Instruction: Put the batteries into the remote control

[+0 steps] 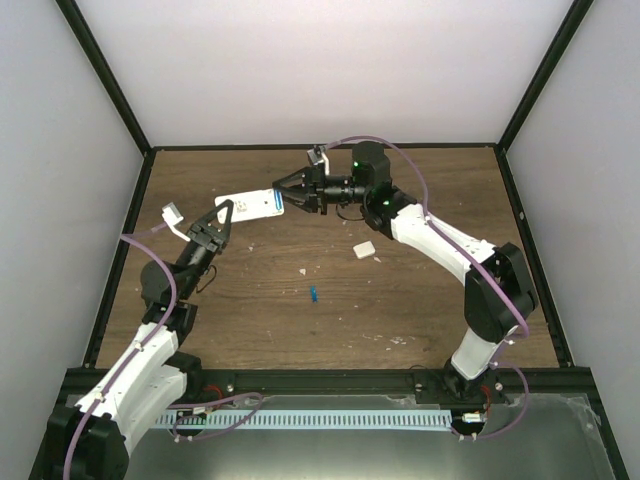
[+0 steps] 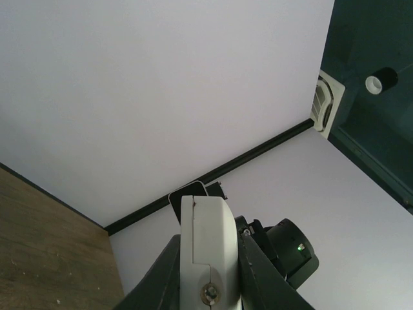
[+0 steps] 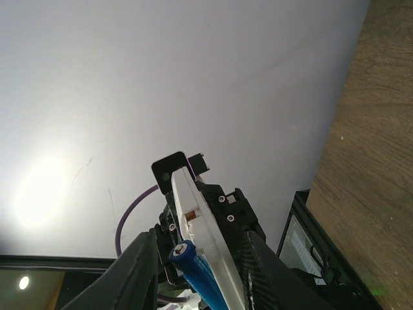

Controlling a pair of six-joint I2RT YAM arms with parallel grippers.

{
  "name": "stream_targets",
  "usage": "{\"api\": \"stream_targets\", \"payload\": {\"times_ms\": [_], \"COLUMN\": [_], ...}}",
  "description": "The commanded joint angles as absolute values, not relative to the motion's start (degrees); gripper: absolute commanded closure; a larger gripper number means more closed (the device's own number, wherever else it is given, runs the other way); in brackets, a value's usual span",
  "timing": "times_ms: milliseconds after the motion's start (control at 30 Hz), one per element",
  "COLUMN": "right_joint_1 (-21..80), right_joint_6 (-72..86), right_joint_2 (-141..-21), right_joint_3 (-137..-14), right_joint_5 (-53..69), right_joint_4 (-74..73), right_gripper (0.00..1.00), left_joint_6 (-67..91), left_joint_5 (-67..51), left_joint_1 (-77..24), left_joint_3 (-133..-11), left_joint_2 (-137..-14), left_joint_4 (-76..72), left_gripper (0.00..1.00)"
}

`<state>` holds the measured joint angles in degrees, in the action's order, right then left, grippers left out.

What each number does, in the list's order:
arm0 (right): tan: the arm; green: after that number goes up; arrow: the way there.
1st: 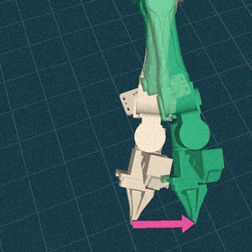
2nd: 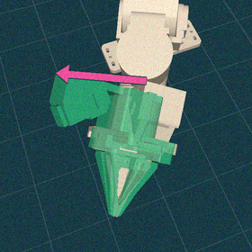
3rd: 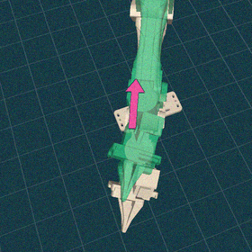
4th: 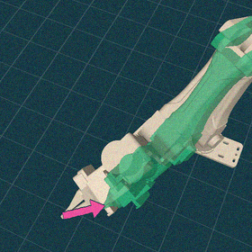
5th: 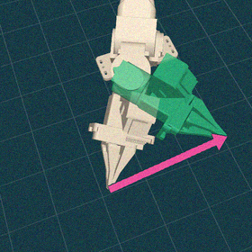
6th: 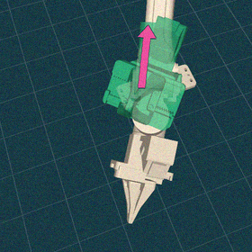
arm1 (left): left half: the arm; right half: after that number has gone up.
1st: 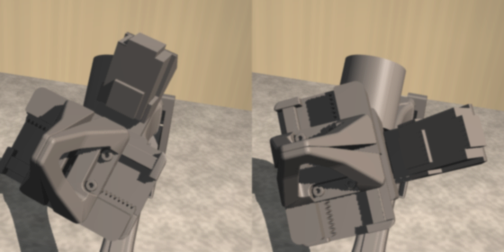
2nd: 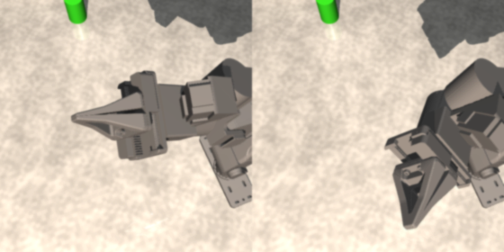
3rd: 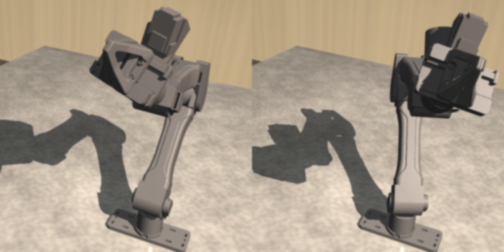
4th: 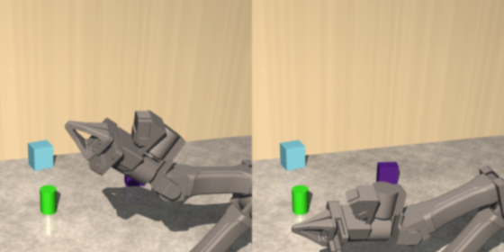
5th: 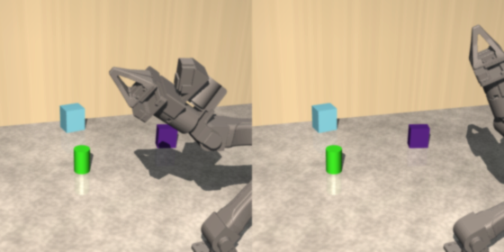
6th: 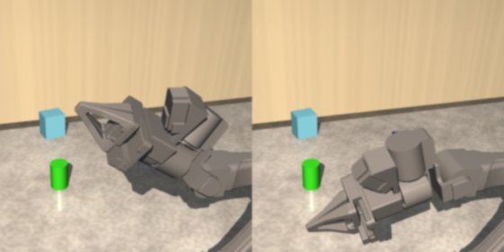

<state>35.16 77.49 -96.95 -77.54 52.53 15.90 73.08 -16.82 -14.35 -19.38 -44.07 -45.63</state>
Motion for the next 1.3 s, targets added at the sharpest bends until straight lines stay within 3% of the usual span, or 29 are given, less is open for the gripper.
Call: {"api": "stream_targets", "payload": {"times_ms": [0,500,1267], "right_joint_1": [34.8,34.8,35.13], "right_joint_6": [78.57,73.62,69.91], "right_joint_2": [-97.46,-97.79,-96.64], "right_joint_3": [-78.79,-79.57,-74.53], "right_joint_5": [53.69,55.19,56.42], "right_joint_4": [18.83,15.13,13.99], "right_gripper": [0.72,0.8,0.84], "left_joint_6": [71.04,72.27,73.66], "left_joint_5": [-17.33,-16.73,-14.8], "left_joint_1": [-14.19,-14.2,-14.22], "left_joint_3": [-18.63,-19.05,-20.28], "left_joint_2": [-44.02,-44.47,-45.03], "left_joint_4": [-46.53,-46.48,-47.62], "left_gripper": [1.0,1.0,1.0]}}
